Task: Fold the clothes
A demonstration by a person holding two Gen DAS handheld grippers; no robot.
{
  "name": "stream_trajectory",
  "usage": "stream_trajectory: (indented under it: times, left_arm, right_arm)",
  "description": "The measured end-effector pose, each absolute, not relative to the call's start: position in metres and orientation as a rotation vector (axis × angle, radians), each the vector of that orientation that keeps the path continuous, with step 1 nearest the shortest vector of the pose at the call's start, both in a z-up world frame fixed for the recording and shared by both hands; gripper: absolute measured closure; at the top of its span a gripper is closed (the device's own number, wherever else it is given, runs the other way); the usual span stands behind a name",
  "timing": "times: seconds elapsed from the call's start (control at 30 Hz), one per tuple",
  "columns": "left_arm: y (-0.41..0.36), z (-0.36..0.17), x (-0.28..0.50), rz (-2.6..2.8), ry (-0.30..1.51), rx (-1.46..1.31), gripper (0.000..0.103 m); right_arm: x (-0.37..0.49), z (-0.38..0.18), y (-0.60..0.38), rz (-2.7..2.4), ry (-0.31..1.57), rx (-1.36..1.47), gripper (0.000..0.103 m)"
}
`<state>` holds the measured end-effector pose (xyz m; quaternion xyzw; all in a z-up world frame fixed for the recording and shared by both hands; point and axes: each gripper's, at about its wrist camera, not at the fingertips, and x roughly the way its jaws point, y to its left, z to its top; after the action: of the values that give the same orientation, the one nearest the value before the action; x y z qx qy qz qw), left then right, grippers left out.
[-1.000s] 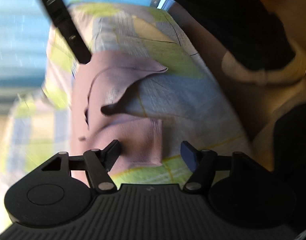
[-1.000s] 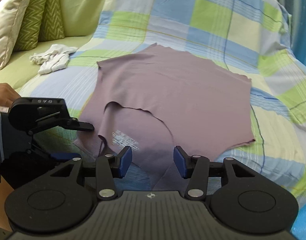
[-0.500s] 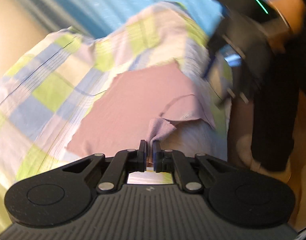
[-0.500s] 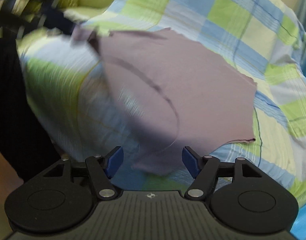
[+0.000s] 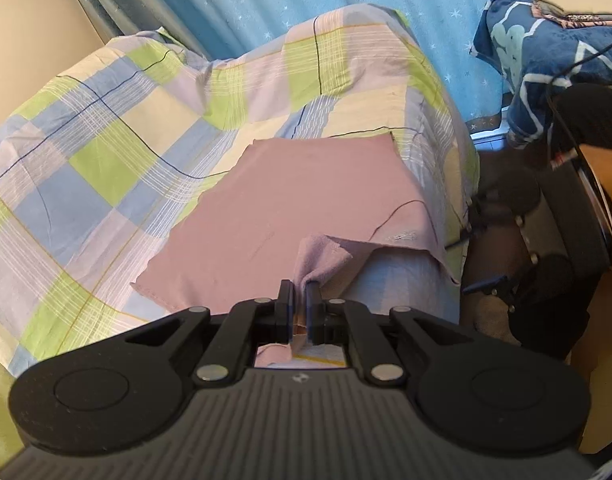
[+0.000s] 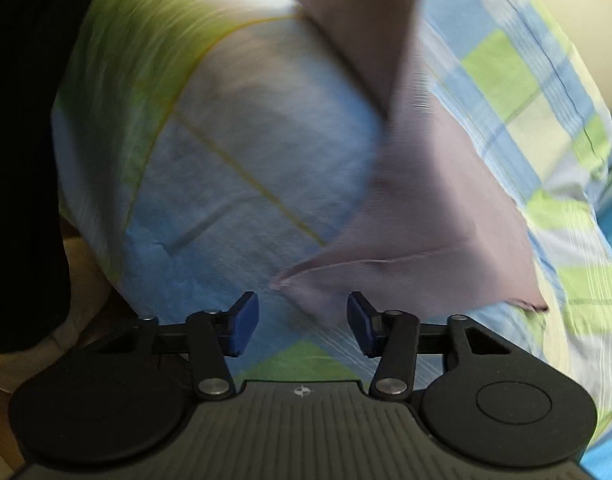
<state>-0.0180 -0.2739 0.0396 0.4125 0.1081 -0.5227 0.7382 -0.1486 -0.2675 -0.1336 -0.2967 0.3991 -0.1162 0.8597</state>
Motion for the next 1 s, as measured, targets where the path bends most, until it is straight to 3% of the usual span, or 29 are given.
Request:
stream_trajectory:
  times: [0.23, 0.3, 0.33, 0.37, 0.53, 0.77, 1.0]
  left_arm:
    - [-0.271, 0.043, -0.007, -1.141, 0.256, 0.883, 0.099]
    - [-0.269, 0.043, -0.007, -1.14, 0.253, 0.888, 0.099]
    - [-0.268, 0.044, -0.007, -1.14, 0.25, 0.889, 0.099]
    - [-0.267, 0.044, -0.008, -1.139, 0.248, 0.891, 0.099]
    - [-0.261, 0.048, -0.015, -1.146, 0.215, 0.915, 0.099]
    - [-0.245, 0.064, -0.033, -1.204, 0.182, 0.966, 0.099]
    - [-0.256, 0.069, -0.011, -1.207, 0.24, 0.979, 0.101]
  right_arm:
    - [-0.132, -0.149, -0.266, -0.341, 0.793, -0.619, 0.054]
    - [-0.134, -0.145, -0.269, -0.348, 0.796, -0.596, 0.067]
    - [-0.136, -0.141, -0.273, -0.346, 0.808, -0.576, 0.094]
    - [-0.139, -0.134, -0.277, -0.349, 0.815, -0.555, 0.103]
    - [-0.167, -0.08, -0.299, -0.386, 0.796, -0.489, 0.103]
    - [-0.231, 0.024, -0.314, -0.393, 0.71, -0.632, 0.103]
    - [-0.217, 0.067, -0.353, -0.337, 0.711, -0.733, 0.103]
